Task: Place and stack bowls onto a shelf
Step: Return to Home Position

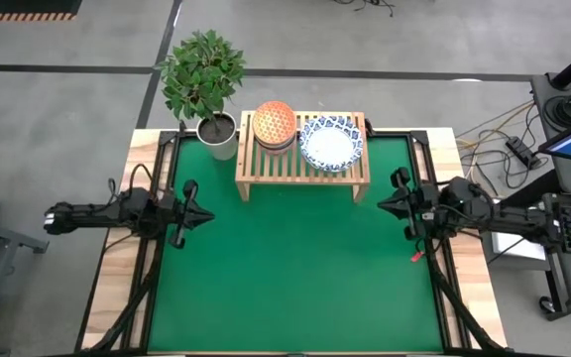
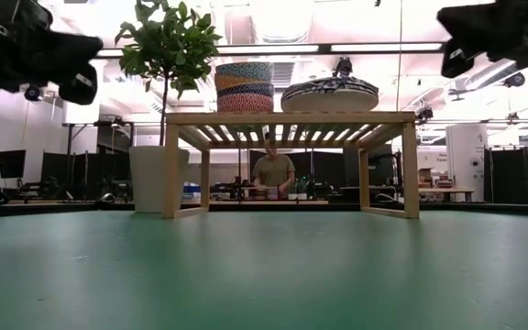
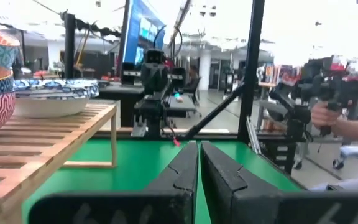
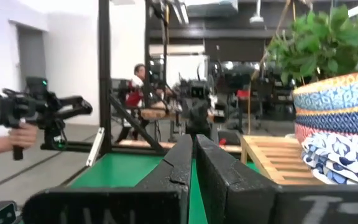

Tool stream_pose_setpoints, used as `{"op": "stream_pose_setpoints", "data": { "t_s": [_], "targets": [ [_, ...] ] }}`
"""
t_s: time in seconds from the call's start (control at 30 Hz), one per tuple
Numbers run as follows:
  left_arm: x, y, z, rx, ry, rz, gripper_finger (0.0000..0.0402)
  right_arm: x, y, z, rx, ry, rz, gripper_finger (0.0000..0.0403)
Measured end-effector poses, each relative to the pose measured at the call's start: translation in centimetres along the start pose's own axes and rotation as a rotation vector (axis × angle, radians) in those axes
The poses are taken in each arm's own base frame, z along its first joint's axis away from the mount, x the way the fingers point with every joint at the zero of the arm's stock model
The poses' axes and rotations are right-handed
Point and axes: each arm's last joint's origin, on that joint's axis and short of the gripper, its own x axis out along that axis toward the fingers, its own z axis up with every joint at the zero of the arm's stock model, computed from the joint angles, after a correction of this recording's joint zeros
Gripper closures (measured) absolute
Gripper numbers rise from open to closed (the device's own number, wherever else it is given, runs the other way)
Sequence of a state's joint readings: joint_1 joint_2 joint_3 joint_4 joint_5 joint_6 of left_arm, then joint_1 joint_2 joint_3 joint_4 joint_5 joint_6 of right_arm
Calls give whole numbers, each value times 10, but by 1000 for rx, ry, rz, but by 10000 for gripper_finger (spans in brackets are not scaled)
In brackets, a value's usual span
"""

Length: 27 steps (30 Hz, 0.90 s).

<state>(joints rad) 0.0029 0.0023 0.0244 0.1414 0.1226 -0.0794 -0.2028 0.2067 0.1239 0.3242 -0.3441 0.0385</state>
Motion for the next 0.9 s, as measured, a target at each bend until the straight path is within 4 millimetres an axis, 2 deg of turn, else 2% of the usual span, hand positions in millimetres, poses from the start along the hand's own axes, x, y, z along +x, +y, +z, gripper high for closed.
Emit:
{"op": "stream_pose_setpoints", "data": {
  "t_s": [0.17,0.3,0.5,0.7,0.9],
  "targets": [
    [1,2,-8,-23,47,48,400,-11,5,-20,-23,-48,65,392],
    [-1,5,-17,-28,144,135,400,-17,8,-22,-78,-50,105,392],
    [0,5,-17,-27,162,147,400,-16,7,-47,-63,189,124,392],
    [1,6,-18,-27,180,149,400,-10,3,-51,-88,275,64,392],
    [2,6,-20,-28,194,150,400,-8,2,-59,-3,353,57,392]
  ]
}}
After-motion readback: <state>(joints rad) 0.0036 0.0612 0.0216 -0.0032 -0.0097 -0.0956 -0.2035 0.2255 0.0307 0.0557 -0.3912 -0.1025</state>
